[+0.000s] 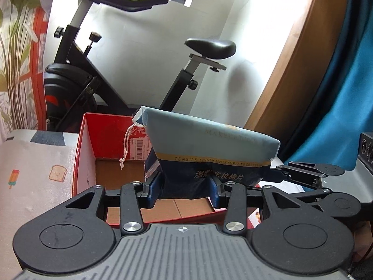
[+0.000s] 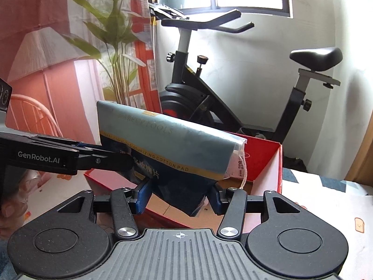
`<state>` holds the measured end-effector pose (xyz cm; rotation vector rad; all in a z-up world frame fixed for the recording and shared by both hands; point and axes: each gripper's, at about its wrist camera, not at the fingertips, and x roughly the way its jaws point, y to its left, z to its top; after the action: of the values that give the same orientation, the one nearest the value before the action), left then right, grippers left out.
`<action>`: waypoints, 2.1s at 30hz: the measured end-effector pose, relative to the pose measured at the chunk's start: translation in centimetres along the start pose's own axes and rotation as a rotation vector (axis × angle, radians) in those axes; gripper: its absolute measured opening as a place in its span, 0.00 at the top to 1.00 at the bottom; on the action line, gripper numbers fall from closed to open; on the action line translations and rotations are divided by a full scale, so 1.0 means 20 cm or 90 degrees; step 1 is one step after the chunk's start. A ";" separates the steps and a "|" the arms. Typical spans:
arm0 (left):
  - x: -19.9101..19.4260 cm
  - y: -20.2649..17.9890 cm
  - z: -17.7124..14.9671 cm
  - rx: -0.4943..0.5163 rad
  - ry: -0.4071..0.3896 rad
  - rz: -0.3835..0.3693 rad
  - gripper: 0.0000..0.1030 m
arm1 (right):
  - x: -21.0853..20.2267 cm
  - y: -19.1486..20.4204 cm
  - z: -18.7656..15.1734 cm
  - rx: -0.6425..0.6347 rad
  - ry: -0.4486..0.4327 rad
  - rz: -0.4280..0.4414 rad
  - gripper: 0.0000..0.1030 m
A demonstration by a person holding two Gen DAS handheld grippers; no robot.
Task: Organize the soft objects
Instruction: 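Lift the pouch with the left gripper and carry it into the red box, then open the left gripper to drop the pouch and withdraw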
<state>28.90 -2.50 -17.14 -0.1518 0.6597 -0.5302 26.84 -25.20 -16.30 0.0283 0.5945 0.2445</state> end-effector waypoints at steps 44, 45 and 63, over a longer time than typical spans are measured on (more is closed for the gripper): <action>0.22 0.19 0.08 -0.064 0.091 0.103 0.13 | 0.57 -0.16 0.06 0.203 0.266 -0.001 0.04; 0.19 0.18 0.08 -0.059 0.079 0.104 0.06 | 0.54 -0.15 0.07 0.197 0.260 -0.007 0.02; -0.41 0.01 -0.12 0.029 -0.051 0.191 0.00 | -0.12 0.02 -0.09 0.161 0.049 -0.079 0.00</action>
<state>22.00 2.05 -14.64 -0.0301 0.5787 -0.2491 23.81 -25.55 -16.53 0.2260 0.6989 0.0498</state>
